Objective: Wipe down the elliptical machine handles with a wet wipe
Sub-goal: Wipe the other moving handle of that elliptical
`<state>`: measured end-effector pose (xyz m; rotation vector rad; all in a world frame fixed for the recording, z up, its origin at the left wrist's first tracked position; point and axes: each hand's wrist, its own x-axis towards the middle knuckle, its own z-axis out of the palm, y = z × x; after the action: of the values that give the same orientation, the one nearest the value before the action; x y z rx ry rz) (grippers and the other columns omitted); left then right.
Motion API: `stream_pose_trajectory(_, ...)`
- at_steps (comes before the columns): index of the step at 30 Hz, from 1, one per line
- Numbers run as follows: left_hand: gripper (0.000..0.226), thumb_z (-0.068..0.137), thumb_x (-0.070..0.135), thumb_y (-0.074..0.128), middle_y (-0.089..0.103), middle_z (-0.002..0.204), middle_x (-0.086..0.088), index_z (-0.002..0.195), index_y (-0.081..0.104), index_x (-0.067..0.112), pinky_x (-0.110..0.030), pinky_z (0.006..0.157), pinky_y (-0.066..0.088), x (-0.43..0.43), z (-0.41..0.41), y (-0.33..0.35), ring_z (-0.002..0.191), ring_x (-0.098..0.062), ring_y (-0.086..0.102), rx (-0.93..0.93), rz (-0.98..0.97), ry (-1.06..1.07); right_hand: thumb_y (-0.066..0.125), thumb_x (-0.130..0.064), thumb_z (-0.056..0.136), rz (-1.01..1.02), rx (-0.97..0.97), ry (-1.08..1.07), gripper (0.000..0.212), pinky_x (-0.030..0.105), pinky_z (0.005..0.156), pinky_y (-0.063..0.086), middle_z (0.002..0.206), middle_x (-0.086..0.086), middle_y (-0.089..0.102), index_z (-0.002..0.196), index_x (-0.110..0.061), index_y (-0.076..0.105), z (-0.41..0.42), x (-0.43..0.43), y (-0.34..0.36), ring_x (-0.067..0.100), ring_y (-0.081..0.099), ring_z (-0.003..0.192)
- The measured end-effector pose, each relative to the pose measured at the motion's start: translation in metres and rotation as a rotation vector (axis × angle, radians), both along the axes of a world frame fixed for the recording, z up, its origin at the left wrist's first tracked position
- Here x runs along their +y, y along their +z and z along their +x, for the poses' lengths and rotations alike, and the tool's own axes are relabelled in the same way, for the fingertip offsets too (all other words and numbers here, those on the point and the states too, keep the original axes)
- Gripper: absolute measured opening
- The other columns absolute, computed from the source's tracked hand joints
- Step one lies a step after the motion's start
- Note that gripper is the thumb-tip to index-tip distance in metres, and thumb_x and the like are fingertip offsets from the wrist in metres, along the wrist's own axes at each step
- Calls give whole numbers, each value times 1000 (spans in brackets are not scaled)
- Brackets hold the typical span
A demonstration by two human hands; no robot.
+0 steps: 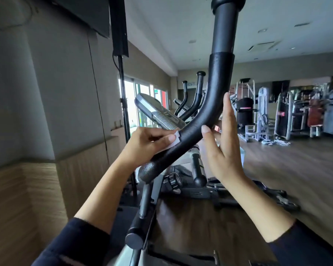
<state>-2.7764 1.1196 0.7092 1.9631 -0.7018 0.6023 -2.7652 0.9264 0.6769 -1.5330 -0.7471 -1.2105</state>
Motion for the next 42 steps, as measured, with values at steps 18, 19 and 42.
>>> stream_pose_trajectory(18, 30, 74, 23, 82, 66, 84, 3, 103, 75, 21, -30, 71, 53, -25, -14, -33, 77, -8, 62, -336, -204, 173, 46, -29, 97, 23, 23, -132, 68, 58, 109, 34, 159, 6, 18, 151, -37, 6, 1, 16, -16, 34, 29, 142)
stream_pose_trajectory(19, 30, 74, 26, 81, 65, 86, 3, 103, 75, 21, -34, 73, 54, -32, -13, -29, 80, -12, 63, -353, -202, 164, 47, -29, 96, 25, 28, -131, 68, 57, 109, 34, 158, 8, 21, 150, -38, 6, 2, 15, -16, 34, 29, 142)
stream_pose_trajectory(42, 23, 90, 19, 65, 73, 102, 4, 112, 71, 15, -11, 75, 47, 19, -6, -52, 85, 3, 64, -35, -236, 55, 52, -28, 95, 4, 58, -162, 77, 53, 116, 26, 162, 4, 2, 154, -16, 4, -6, 26, -27, 30, 14, 148)
